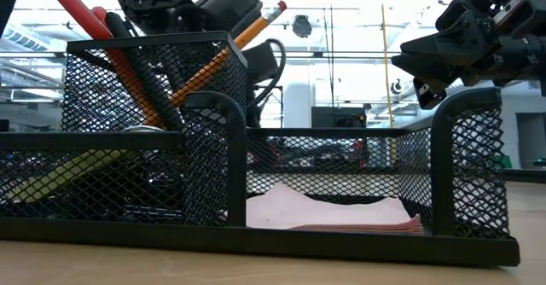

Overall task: Pick and place office supplies into organizer
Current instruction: Put the black pen into the black desk organizer

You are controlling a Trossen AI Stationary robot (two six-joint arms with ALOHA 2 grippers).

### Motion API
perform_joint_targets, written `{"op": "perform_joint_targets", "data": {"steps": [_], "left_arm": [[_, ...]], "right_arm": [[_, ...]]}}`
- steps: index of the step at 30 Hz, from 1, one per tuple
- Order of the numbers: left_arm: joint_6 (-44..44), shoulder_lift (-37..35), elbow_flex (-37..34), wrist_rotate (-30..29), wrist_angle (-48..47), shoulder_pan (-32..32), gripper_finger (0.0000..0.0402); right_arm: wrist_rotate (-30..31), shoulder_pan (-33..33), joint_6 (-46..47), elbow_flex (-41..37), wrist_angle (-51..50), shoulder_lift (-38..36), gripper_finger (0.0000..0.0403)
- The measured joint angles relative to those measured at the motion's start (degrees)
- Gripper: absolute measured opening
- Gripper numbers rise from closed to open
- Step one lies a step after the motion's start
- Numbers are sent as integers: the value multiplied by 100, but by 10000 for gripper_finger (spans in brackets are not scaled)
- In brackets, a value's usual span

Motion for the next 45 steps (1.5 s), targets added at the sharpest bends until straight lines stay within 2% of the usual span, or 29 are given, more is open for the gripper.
{"op": "perform_joint_targets", "data": {"steps": [6,13,18,23,32,37,41,43,45], "left_arm": [[138,-13,7,81,602,-16,49],[30,-22,15,274,1138,-86,25],[-49,-24,15,198,1099,-98,14],[-313,-24,18,203,1074,-132,34],[-475,-24,269,583,836,-391,40],[-531,-31,421,659,768,-506,41],[-559,-31,467,782,755,-546,41],[-573,-31,487,792,762,-549,41],[-613,-31,487,792,768,-549,41]], "right_arm": [[0,0,0,0,0,0,91],[-2,0,0,2,0,0,91],[0,0,2,1,1,0,91],[0,-2,0,2,-2,0,91],[0,0,-19,0,2,0,91],[169,-12,-884,0,1,0,91],[562,-15,-1722,4,125,0,91],[606,-14,-1697,4,152,-4,91],[580,1,-1288,4,161,-2,91]]}}
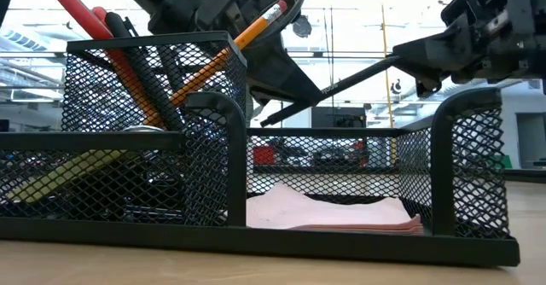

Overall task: Pick and place office supplies into organizer
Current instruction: Put the black pen into the black desk organizer

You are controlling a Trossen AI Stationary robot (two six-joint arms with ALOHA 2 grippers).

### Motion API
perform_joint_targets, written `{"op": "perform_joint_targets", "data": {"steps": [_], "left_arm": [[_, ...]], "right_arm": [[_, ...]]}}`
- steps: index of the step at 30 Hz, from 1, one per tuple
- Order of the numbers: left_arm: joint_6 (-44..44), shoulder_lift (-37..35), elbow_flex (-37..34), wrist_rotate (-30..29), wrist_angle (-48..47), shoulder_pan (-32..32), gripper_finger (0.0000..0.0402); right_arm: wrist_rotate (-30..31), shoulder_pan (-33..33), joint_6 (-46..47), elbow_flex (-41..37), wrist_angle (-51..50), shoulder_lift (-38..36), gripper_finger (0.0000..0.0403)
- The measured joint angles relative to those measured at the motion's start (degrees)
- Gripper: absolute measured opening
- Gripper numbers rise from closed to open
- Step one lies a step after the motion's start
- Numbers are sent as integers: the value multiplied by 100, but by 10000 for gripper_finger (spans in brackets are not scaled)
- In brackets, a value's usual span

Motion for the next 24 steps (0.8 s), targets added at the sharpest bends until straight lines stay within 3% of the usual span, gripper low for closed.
{"op": "perform_joint_targets", "data": {"steps": [5,15,18,20,24], "left_arm": [[-106,0,0,3,5,1,42],[-145,0,0,8,-18,0,42],[-151,0,0,83,-109,0,42],[-166,0,0,164,-177,0,42],[-172,0,0,424,-192,-7,42]], "right_arm": [[12,-1,1902,131,207,0,91],[-326,138,3677,483,106,2,91],[-997,43,3815,496,79,0,91],[-1491,-132,4274,606,-414,-2,91],[-1812,-292,4610,1216,-2833,38,92]]}}
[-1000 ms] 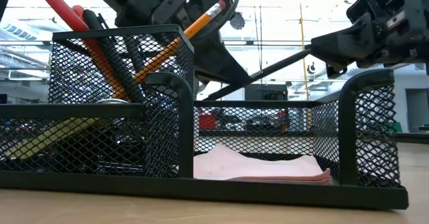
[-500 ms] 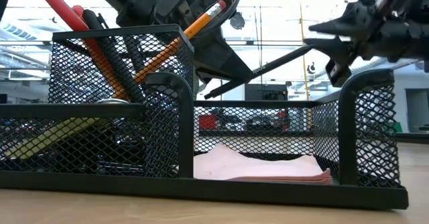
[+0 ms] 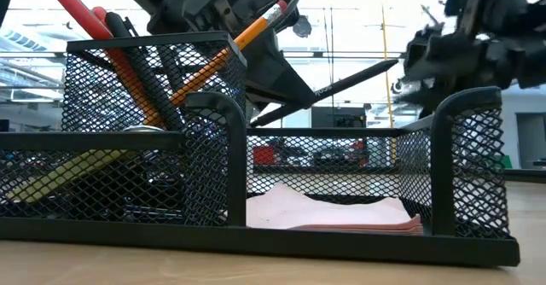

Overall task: Pick and place office supplies into organizer
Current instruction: Put the black pen into the black desk organizer

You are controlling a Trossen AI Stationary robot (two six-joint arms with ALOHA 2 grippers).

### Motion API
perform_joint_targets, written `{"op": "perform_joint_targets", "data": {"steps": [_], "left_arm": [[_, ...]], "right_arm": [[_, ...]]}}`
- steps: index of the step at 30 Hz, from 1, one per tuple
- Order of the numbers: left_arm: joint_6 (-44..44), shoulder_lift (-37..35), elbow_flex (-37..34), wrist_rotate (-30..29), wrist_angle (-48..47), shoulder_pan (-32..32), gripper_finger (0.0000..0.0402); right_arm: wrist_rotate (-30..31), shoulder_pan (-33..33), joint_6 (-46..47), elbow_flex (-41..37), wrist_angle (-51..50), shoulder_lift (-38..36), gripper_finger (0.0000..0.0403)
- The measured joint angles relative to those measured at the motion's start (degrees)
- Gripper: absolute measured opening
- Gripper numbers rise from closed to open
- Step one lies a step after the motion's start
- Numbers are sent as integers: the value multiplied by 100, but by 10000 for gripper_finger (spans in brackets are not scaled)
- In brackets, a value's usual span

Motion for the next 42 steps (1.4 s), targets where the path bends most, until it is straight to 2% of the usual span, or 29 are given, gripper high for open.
{"op": "perform_joint_targets", "data": {"steps": [1,3,5,8,13,19,25,30,35,42], "left_arm": [[-3,0,0,24,-2,-9,42],[5,0,0,25,-30,-32,42],[9,0,0,60,-48,-37,42],[26,0,0,160,-75,-39,42],[15,0,0,158,-105,-37,42],[5,0,-1,152,-172,-37,42],[9,0,-2,141,-147,-37,42],[11,0,-2,125,-118,-37,42],[11,0,-2,127,-126,-37,42],[5,0,-2,157,-208,-42,42]], "right_arm": [[3,-30,-128,172,-353,48,94],[-158,-136,-408,426,-370,42,103],[-676,-337,-500,669,-214,9,115],[-1328,-612,-352,901,-569,-4,136],[-1314,-646,-167,1160,-1403,146,172],[-1420,-641,151,1173,-812,323,203],[-1503,-383,432,1398,-728,822,202],[-1931,-340,512,1731,-700,1301,200],[-1954,-209,603,1996,-696,1707,203],[-2243,-132,708,2187,-735,1897,194]]}}
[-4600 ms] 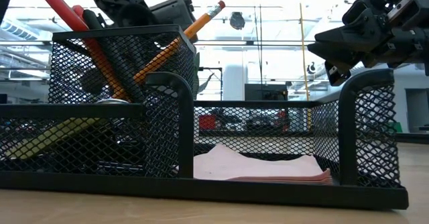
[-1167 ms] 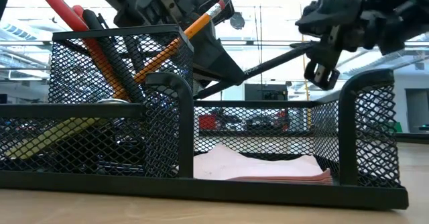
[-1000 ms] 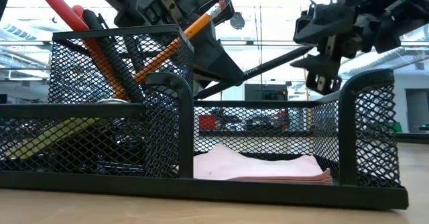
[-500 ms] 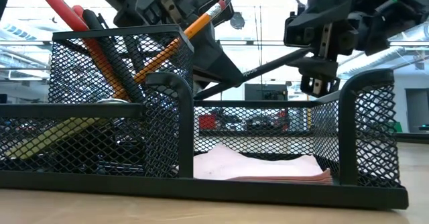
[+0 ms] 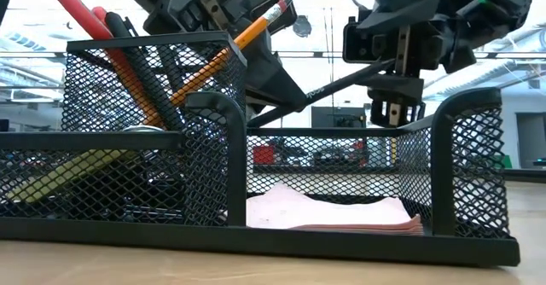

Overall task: Pick and place office supplies into organizer
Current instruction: Put the black pen into the black desk organizer

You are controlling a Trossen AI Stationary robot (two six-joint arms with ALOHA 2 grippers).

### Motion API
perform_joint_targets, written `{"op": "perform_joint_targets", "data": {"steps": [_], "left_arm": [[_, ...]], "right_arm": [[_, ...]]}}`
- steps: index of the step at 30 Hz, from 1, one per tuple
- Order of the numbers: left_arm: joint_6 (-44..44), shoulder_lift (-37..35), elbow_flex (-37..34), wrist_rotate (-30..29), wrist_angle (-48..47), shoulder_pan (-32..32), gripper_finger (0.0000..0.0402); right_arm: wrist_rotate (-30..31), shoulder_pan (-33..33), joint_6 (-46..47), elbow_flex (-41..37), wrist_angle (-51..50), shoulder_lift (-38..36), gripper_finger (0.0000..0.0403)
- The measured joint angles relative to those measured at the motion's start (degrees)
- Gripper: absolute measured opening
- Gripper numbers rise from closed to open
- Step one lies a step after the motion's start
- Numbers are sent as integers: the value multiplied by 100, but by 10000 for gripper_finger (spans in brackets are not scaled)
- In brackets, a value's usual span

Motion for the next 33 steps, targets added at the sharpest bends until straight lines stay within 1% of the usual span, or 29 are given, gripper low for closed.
{"op": "perform_joint_targets", "data": {"steps": [3,5,7,11,14,18,22,27,33], "left_arm": [[-42,0,0,3,-3,1,42],[-96,0,0,9,6,5,42],[-179,0,0,112,38,8,42],[-487,0,-1,199,105,52,42],[-603,0,-2,516,114,112,42],[-656,0,-2,678,138,134,42],[-848,0,-2,1031,134,146,42],[-1024,0,-2,1187,156,134,42],[-1199,0,-2,1221,195,134,42]], "right_arm": [[-13,12,9,15,-112,2,190],[-132,12,73,17,-224,0,186],[-152,14,84,14,-341,3,182],[-156,17,31,15,-420,0,173],[-149,14,-49,15,-606,3,167],[-147,11,-95,15,-578,0,161],[-149,11,-84,15,-509,0,157],[-145,1,-86,102,-537,0,157],[-124,-5,-129,230,-670,0,155]]}}
